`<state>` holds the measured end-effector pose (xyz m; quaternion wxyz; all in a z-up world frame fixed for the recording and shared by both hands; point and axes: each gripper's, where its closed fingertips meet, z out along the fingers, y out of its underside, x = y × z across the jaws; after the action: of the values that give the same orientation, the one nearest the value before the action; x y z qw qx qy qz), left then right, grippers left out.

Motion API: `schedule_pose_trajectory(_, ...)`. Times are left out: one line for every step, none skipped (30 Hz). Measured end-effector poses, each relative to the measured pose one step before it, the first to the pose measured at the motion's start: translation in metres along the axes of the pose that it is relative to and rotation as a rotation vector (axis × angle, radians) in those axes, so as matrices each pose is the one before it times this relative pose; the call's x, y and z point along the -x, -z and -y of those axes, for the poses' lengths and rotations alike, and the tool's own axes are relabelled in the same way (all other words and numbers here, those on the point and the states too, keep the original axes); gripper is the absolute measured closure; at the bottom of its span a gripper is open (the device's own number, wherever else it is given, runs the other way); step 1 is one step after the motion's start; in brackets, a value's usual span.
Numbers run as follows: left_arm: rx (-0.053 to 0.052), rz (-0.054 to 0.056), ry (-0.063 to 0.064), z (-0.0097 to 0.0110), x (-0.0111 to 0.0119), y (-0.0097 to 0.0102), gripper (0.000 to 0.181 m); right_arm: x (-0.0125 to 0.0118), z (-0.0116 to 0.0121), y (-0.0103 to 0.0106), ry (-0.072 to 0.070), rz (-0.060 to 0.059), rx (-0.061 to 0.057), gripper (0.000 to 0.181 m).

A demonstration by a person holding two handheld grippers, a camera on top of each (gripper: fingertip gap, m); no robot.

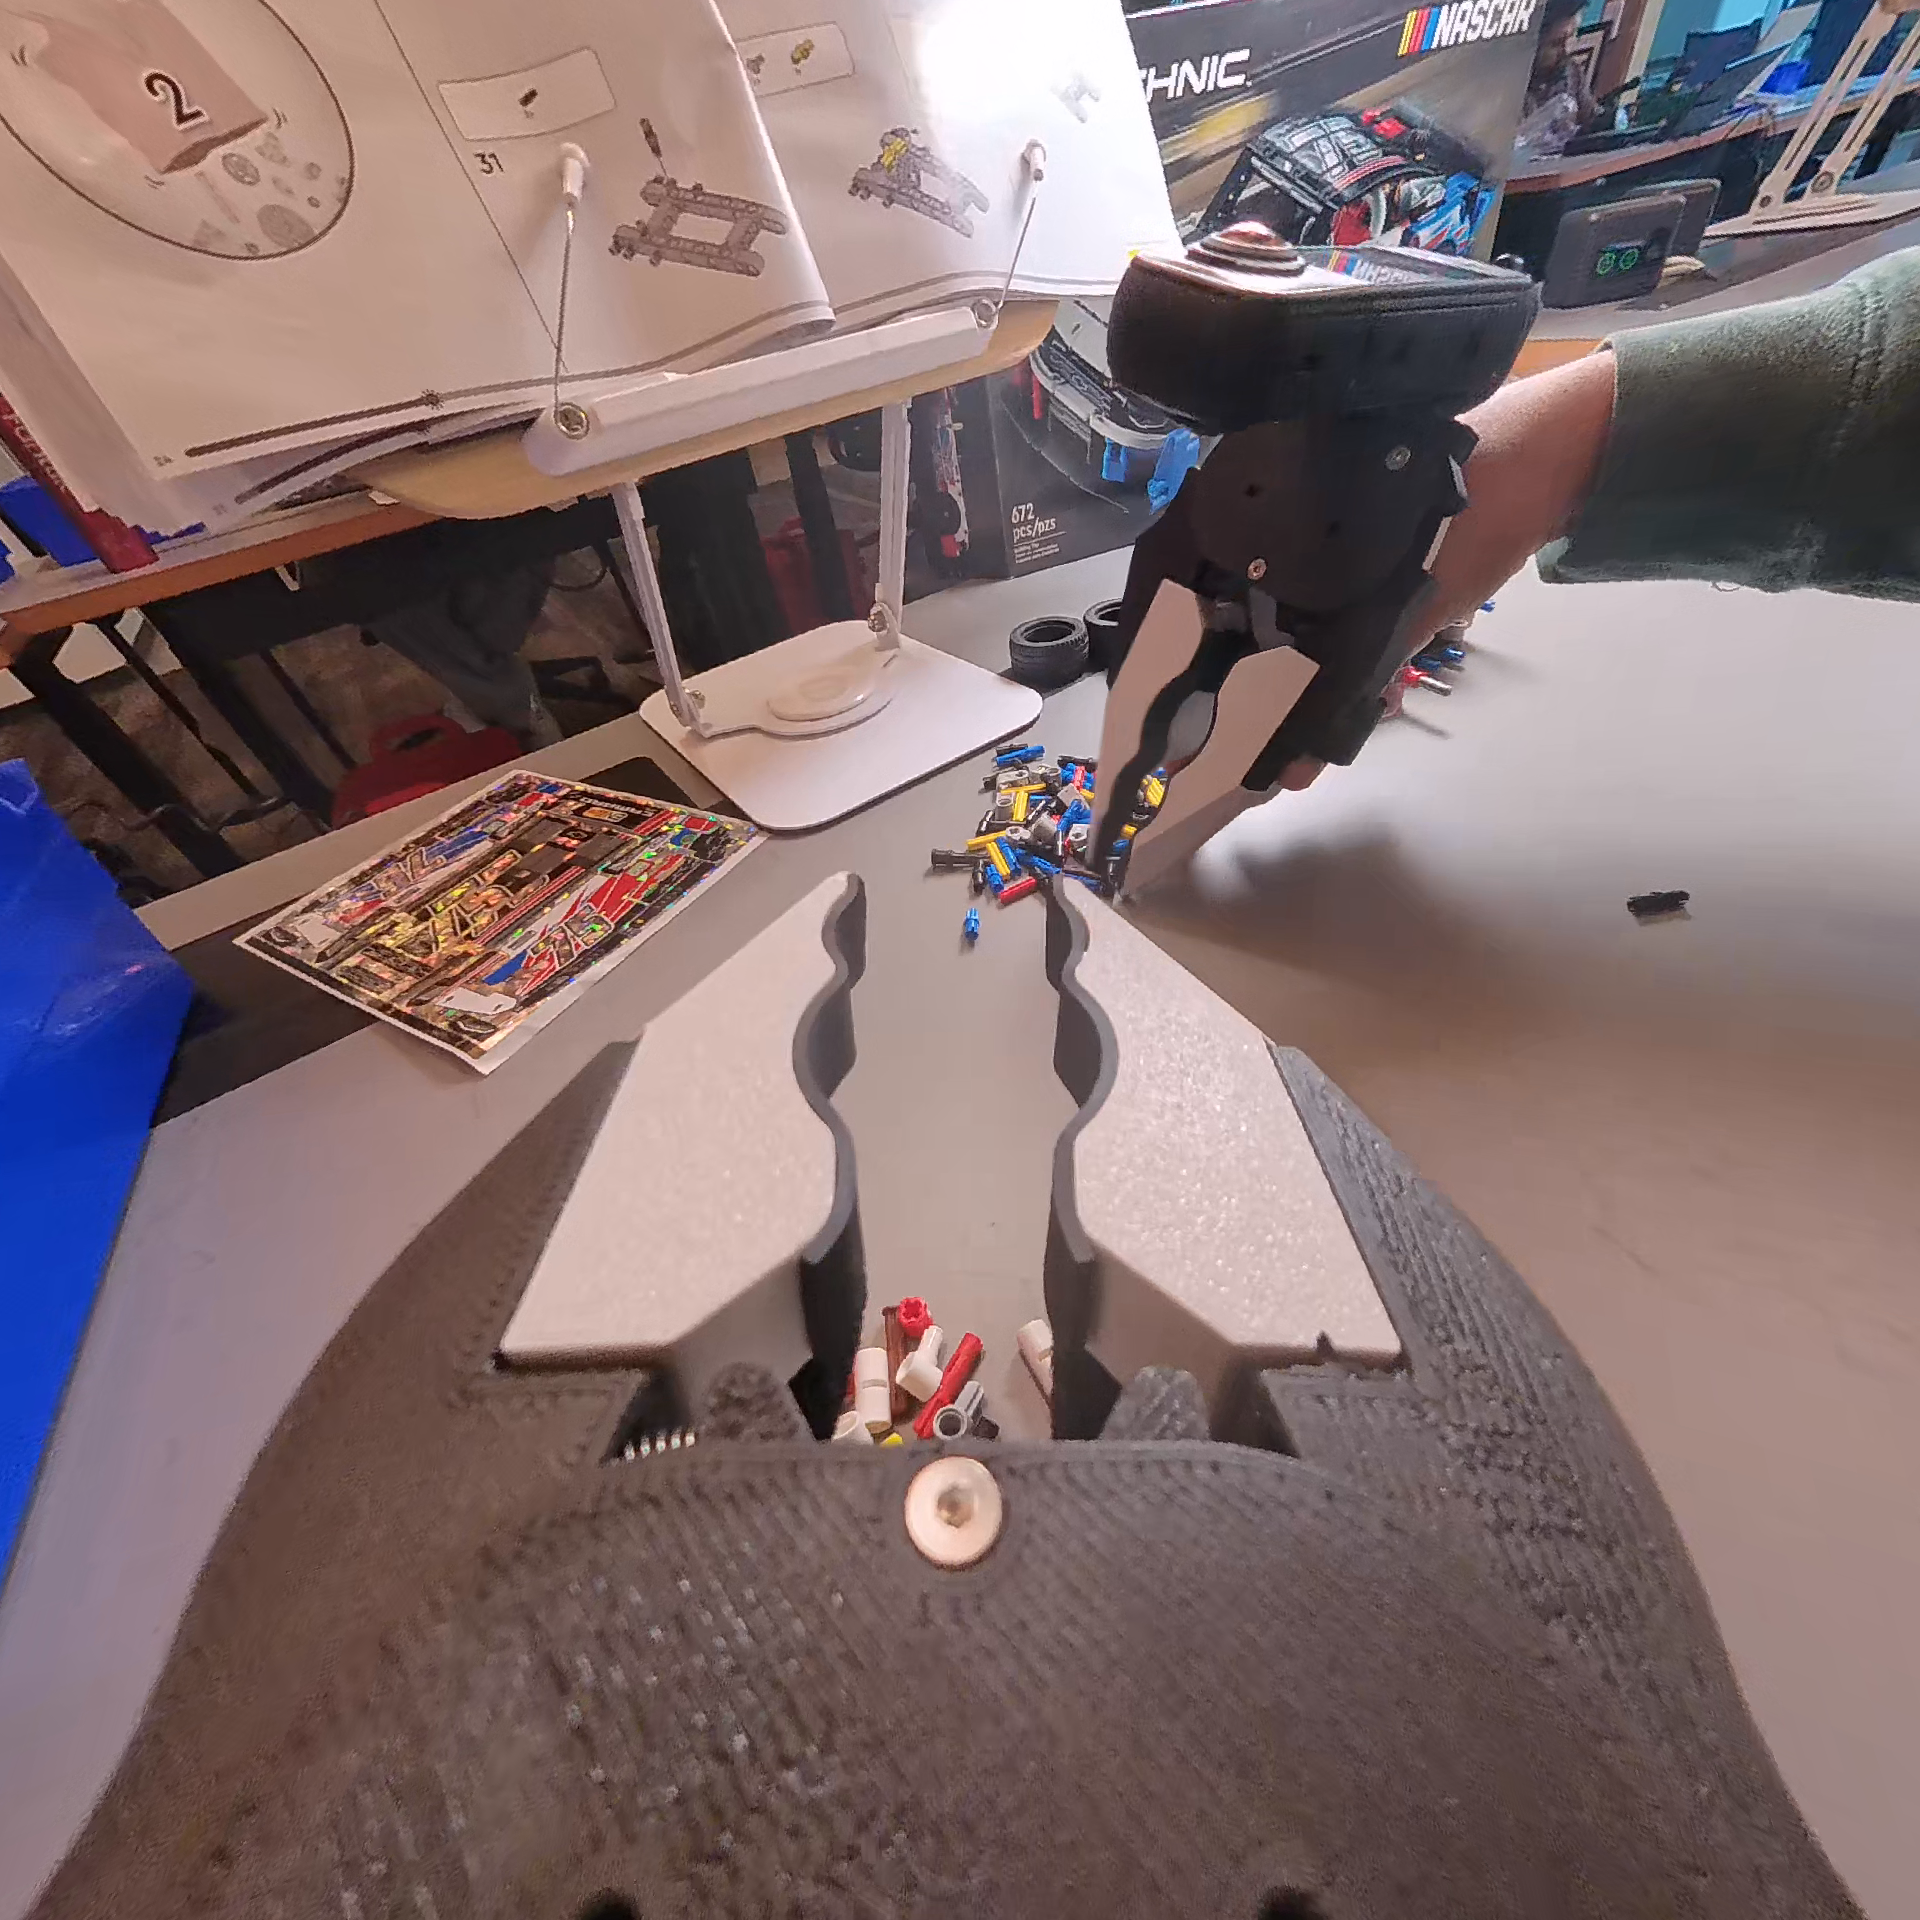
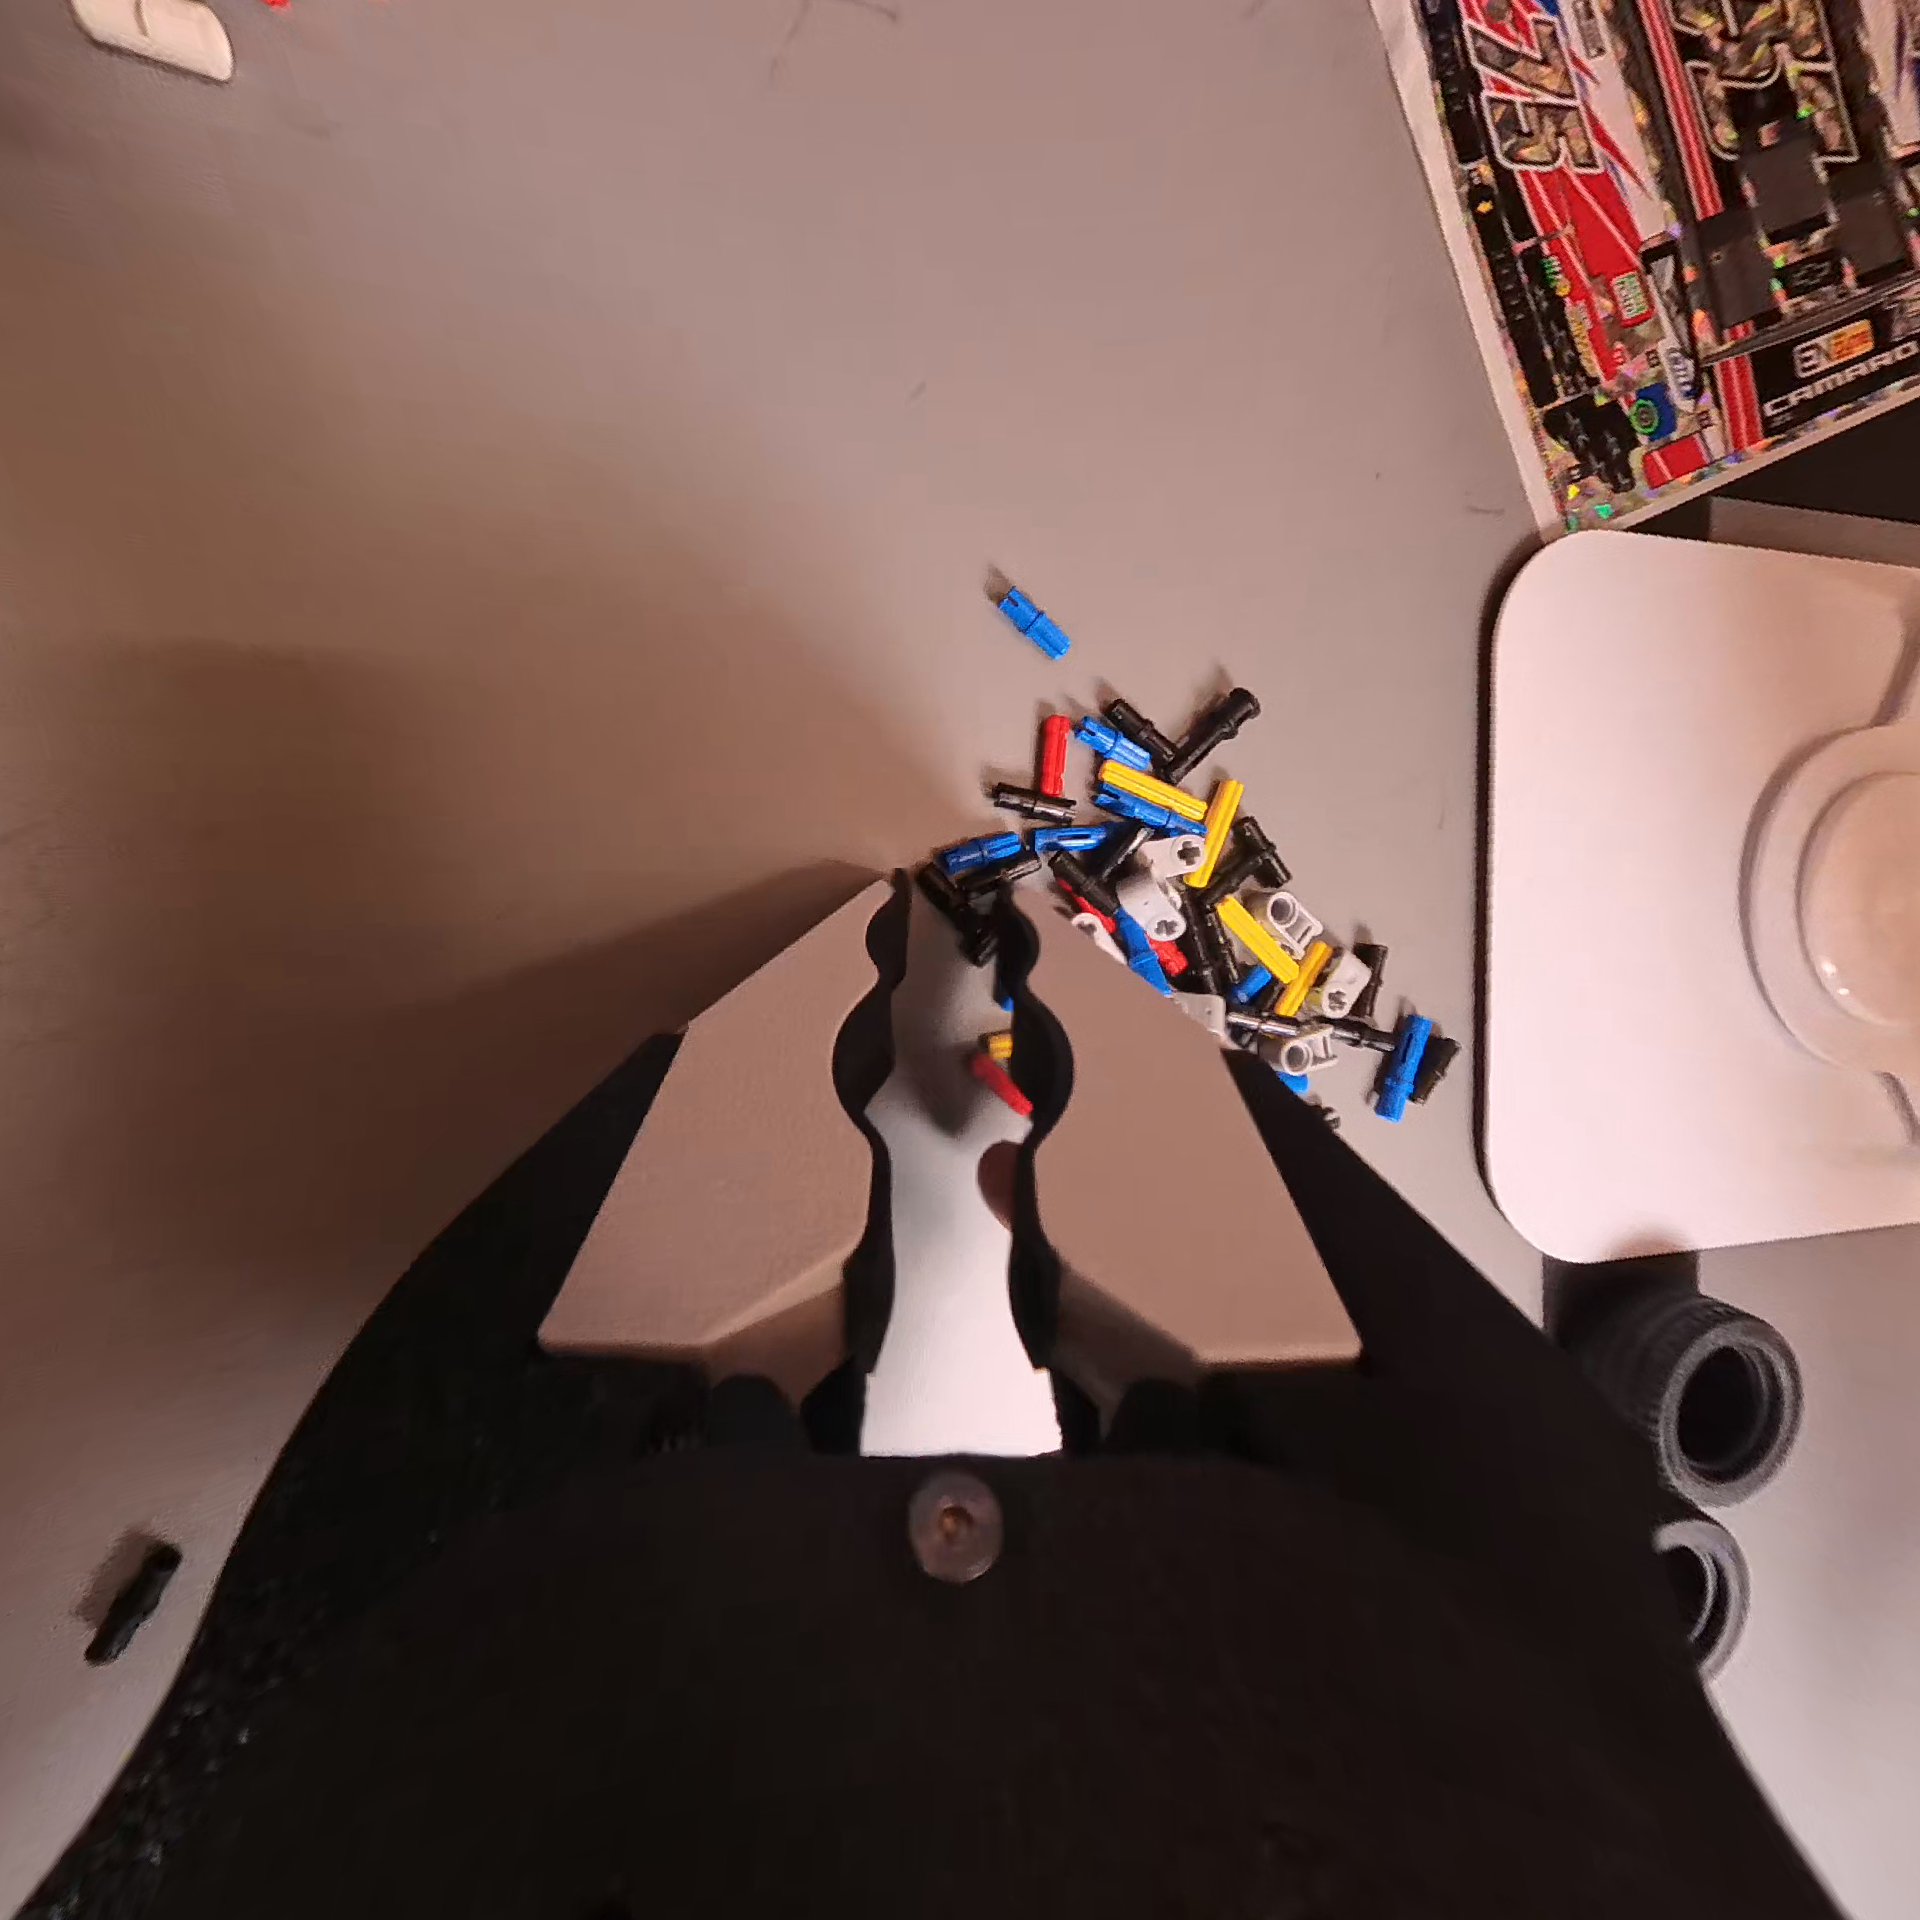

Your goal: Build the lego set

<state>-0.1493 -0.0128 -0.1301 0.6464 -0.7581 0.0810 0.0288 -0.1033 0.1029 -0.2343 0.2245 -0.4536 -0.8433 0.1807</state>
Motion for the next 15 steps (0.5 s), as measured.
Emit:
schedule_pose_trajectory(0.002, 0.0004, 0.0013, -0.00058, 0.00023, -0.00018, 0.148, 0.00177, -0.00176, -0.00024, 0.0002, 0.0123, 0.0105, 0.176)
schedule_pose_trajectory(0.0016, 0.0001, 0.0012, -0.00031, 0.00003, -0.00009, 0.148, 0.00048, -0.00015, -0.00004, -0.008, 0.0009, -0.0031, 0.177)
schedule_pose_trajectory(0.0002, -0.0001, 0.0006, -0.00022, -0.00009, -0.00002, 0.148, 0.00108, -0.00075, 0.00068, -0.0118, 0.0031, -0.0023, 0.177)
schedule_pose_trajectory(0.0004, 0.0, 0.0003, -0.00016, -0.00003, 0.00001, 0.148, 0.00363, -0.00151, 0.00181, -0.0178, 0.0168, -0.0005, 0.177)
schedule_pose_trajectory(0.0011, -0.0004, 0.0006, -0.00022, -0.00019, -0.00005, 0.148, 0.0043, -0.00131, 0.00304, -0.0192, 0.0131, -0.0054, 0.177)
schedule_pose_trajectory(0.0021, -0.0015, 0.0008, -0.00032, -0.00035, -0.00017, 0.148, 0.00431, -0.00009, 0.00507, -0.0142, 0.0, -0.0215, 0.177)
schedule_pose_trajectory(0.0041, -0.0017, 0.0011, -0.00059, -0.00039, -0.00013, 0.148, 0.00657, -0.00009, 0.00732, -0.0121, 0.0031, -0.0254, 0.178)
schedule_pose_trajectory(0.0058, -0.0031, 0.0022, -0.00088, -0.00055, -0.00041, 0.148, 0.00792, -0.00211, 0.00878, -0.0168, 0.0009, -0.0143, 0.178)
schedule_pose_trajectory(0.0108, -0.0057, 0.0046, -0.00177, -0.00096, -0.00069, 0.148, 0.00825, -0.005, 0.00972, -0.0184, -0.0084, -0.0003, 0.178)
schedule_pose_trajectory(0.0168, -0.0071, 0.0083, -0.00277, -0.00098, -0.00117, 0.147, 0.00825, -0.0084, 0.01032, -0.02, -0.0177, 0.0131, 0.178)
schedule_pose_trajectory(0.0222, -0.0116, 0.0119, -0.00367, -0.00151, -0.00149, 0.147, 0.00823, -0.01109, 0.01049, -0.0272, -0.0207, 0.0177, 0.178)
schedule_pose_trajectory(0.0278, -0.0191, 0.0159, -0.00446, -0.00264, -0.0019, 0.147, 0.00827, -0.01324, 0.00994, -0.0419, -0.0178, 0.0193, 0.178)
schedule_pose_trajectory(0.0297, -0.0198, 0.0196, -0.00461, -0.00268, -0.00213, 0.147, 0.00772, -0.01466, 0.0089, -0.052, -0.012, 0.0176, 0.178)
schedule_pose_trajectory(0.0241, -0.0168, 0.0182, -0.00386, -0.00237, -0.0019, 0.147, 0.00558, -0.01467, 0.00751, -0.0557, -0.0136, 0.0096, 0.178)
schedule_pose_trajectory(0.0225, -0.0163, 0.0145, -0.0037, -0.00231, -0.00179, 0.147, 0.00325, -0.01393, 0.00582, -0.058, -0.0154, 0.0045, 0.178)
